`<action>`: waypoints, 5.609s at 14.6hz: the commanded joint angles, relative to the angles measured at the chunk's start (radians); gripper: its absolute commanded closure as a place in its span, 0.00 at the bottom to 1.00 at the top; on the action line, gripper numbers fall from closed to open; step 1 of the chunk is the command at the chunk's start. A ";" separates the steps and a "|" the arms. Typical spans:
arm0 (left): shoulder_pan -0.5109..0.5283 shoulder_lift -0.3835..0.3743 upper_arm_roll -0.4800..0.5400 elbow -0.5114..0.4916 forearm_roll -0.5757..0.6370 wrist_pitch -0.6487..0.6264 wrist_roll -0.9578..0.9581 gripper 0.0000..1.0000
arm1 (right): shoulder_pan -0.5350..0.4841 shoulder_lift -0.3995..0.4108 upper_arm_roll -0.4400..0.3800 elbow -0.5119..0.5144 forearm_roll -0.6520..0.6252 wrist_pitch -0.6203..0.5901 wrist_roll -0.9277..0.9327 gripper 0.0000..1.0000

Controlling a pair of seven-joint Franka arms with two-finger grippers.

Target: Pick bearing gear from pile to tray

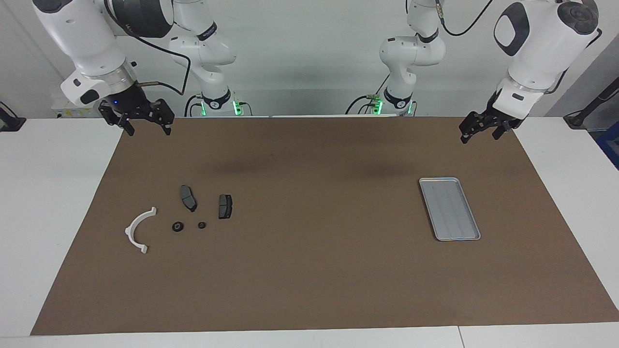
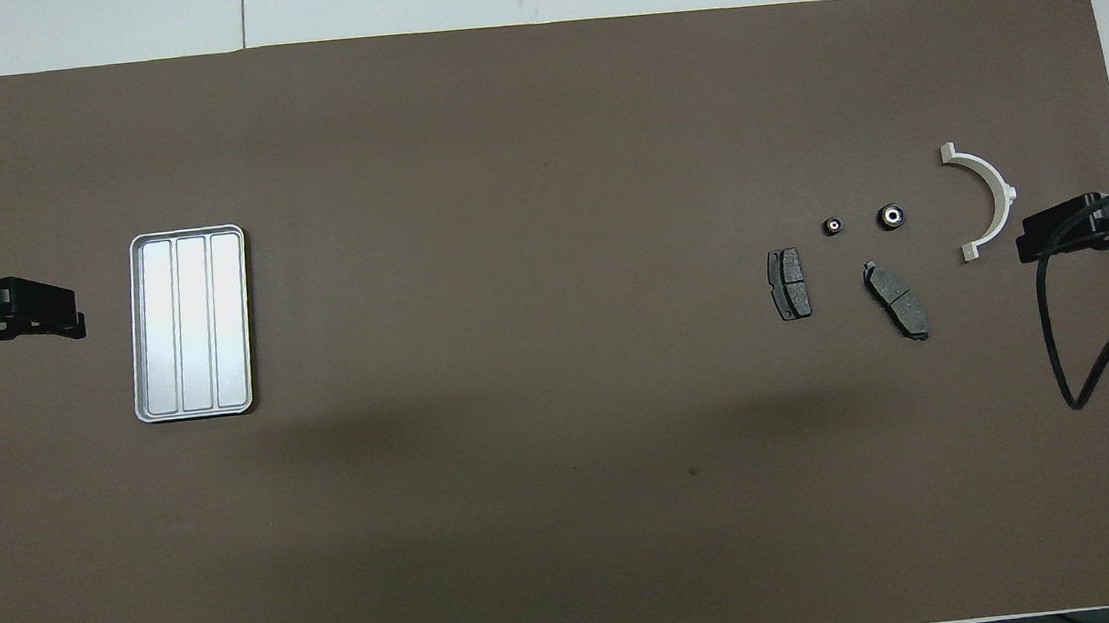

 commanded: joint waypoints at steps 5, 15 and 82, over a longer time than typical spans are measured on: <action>-0.009 -0.003 0.016 0.002 -0.018 -0.006 0.002 0.00 | -0.012 -0.021 0.000 -0.042 0.005 0.037 -0.125 0.00; -0.017 -0.004 0.014 0.002 -0.018 -0.014 0.002 0.00 | -0.054 0.314 -0.001 -0.091 -0.002 0.454 -0.138 0.01; -0.012 -0.023 0.011 -0.031 -0.016 0.037 0.011 0.00 | 0.650 0.651 0.032 0.098 -0.045 0.682 0.928 0.22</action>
